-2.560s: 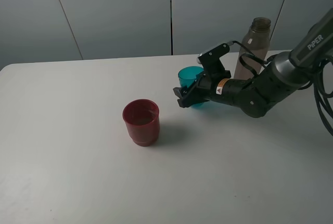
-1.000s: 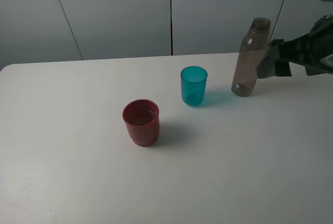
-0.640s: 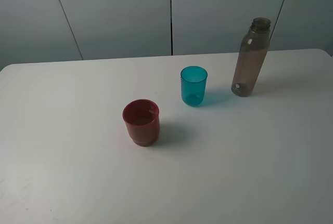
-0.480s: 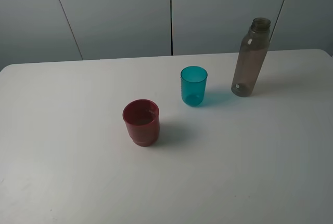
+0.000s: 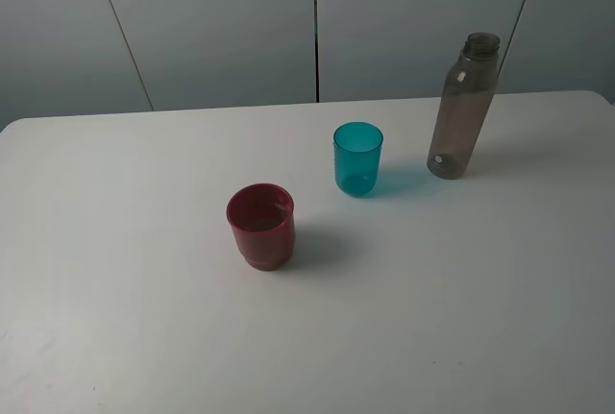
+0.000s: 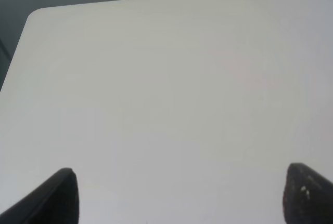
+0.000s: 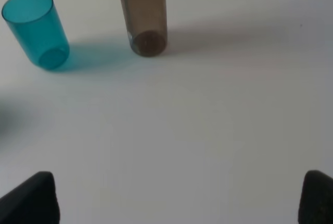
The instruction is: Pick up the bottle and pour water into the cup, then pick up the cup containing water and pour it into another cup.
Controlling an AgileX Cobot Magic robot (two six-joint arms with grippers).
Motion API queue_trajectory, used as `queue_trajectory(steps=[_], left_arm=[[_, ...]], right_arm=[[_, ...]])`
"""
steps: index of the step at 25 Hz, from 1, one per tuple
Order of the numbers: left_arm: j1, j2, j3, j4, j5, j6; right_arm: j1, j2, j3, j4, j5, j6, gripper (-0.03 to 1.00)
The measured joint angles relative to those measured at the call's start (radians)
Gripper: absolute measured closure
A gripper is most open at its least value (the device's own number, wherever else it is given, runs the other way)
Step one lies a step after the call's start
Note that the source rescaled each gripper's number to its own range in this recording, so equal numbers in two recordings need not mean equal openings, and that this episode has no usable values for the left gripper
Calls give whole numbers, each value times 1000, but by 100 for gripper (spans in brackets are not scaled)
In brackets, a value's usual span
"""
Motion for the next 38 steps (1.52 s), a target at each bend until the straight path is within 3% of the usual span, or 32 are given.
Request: queue_trajectory(steps=[6,19,38], left_arm=[[0,0,0,0,0,0],[0,0,0,0,0,0],[0,0,0,0,0,0]], right_arm=[[19,-12,30,-4,-60,10,-3],[39,-16,30,-38,-68,51,-3],[-39,-16,30,-21,-68,34,-3]])
